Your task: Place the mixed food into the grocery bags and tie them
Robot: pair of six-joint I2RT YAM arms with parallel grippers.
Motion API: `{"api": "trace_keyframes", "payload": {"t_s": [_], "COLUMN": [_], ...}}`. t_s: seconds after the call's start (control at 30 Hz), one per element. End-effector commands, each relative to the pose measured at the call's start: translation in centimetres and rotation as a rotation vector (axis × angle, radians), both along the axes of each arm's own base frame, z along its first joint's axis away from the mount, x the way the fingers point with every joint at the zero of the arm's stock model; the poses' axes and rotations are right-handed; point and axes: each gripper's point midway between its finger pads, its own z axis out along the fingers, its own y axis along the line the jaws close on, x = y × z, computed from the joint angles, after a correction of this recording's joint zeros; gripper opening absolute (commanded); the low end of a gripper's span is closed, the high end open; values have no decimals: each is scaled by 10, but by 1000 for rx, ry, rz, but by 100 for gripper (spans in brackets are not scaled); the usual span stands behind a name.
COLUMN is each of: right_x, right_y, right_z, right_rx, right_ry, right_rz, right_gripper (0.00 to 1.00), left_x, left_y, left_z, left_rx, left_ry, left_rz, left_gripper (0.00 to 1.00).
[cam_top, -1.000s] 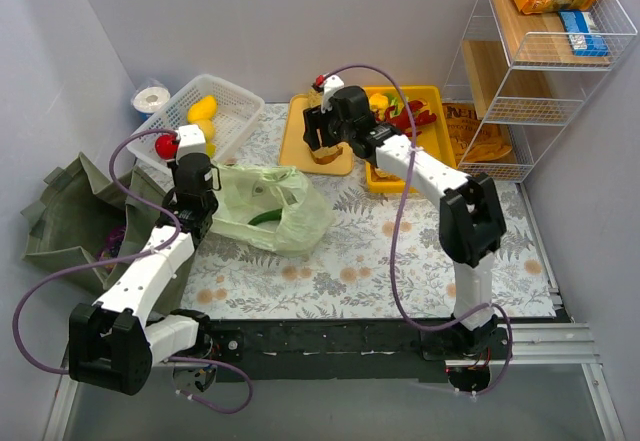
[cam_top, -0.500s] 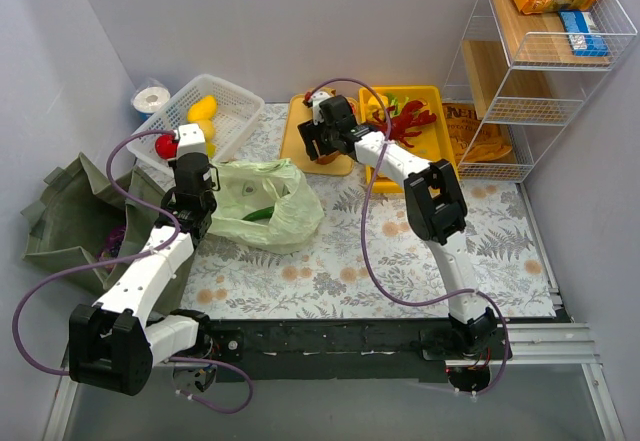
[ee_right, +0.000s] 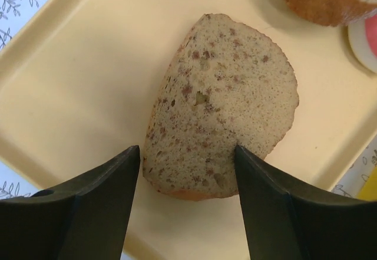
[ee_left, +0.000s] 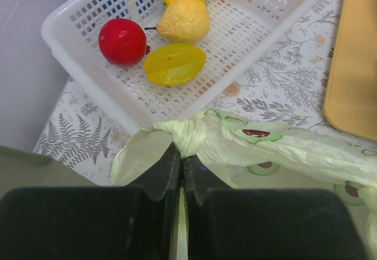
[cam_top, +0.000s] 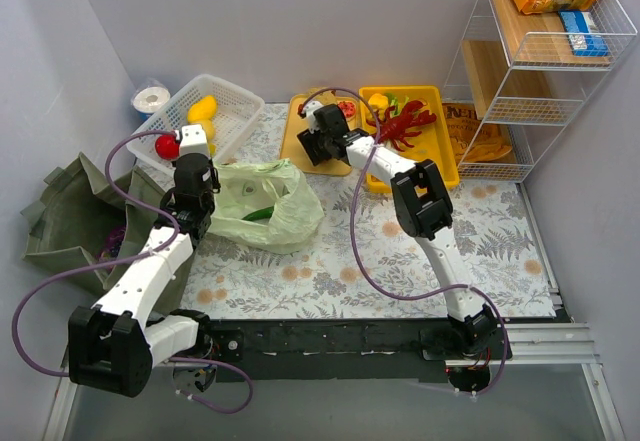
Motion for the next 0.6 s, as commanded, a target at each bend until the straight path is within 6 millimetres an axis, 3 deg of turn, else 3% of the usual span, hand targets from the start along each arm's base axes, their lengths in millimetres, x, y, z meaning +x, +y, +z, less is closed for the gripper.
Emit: {"api": "trace_keyframes", "payload": {"t_s": [0.0,0.07,0.1,0.17,0.2,0.27,0.3,0.37,0.4,0.47,0.5,0.57], "right_x": [11,13,13,13,13,9,8,1,-1,-17,-29,-54], "right_y": [-3,-8,-9,-13,-13,-9,-6,3,6,17,19,28], "right_z": [-12,-19,-20,-16,-1,10,36,63,101,140,180,216], "right_rx": [-46,-66,-72,-84,-71,-43,-7,60,110,189,269,369], "right_ry": [-18,-15,-15,-21,-40,-49,-80,-91,-137,-148,-180,-207], "right_rz": [-16,-38,-43,-53,-53,-26,-13,24,36,109,125,189], "right_gripper": [63,48,31,14,4,1,1,1,1,1,1,1], "left_x": [-1,-1,-1,-2,-2,-1,-1,-1,-2,-2,-3,-2], "left_y": [-13,-15,-15,-18,-21,-32,-37,-45,-52,-57,-60,-54], "left_z": [19,20,19,22,22,21,22,22,21,23,24,26], "left_rx": [-47,-51,-53,-64,-70,-88,-97,-108,-115,-125,-131,-134], "left_ry": [-42,-45,-45,-54,-53,-50,-51,-47,-44,-47,-47,-53], "left_rz": [-76,-83,-84,-104,-118,-181,-208,-246,-280,-307,-318,-279], "left_gripper": [0,0,0,0,0,0,0,0,0,0,0,0]}}
